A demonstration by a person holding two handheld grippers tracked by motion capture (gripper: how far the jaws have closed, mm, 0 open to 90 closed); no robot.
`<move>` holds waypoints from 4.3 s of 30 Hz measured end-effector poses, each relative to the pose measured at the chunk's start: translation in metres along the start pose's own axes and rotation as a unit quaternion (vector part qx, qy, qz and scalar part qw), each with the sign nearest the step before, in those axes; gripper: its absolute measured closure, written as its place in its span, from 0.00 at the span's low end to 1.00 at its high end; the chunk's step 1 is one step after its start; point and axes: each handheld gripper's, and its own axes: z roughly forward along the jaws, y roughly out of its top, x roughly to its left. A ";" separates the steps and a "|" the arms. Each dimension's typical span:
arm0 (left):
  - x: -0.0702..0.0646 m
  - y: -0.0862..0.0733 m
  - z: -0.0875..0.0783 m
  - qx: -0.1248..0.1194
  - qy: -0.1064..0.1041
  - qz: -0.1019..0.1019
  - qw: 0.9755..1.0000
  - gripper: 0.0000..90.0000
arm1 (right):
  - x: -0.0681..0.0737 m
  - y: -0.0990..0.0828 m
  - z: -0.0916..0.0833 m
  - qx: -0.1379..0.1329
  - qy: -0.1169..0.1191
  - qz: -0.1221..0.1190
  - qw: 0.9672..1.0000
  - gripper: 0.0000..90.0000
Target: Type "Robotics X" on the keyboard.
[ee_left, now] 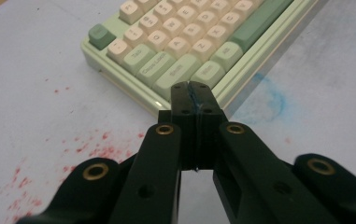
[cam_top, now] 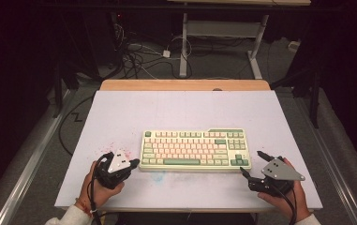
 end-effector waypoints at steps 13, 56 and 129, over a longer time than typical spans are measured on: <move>-0.007 0.035 0.022 0.006 -0.035 0.020 0.999 0.97 | 0.003 0.000 0.003 0.008 0.004 -0.005 1.000 0.26; -0.015 0.078 0.088 0.073 -0.049 0.066 0.994 0.95 | 0.005 -0.003 0.004 0.020 0.012 -0.014 1.000 0.26; 0.007 0.071 0.075 0.053 -0.025 0.045 0.997 0.92 | 0.007 -0.004 0.007 0.030 0.018 -0.022 0.999 0.27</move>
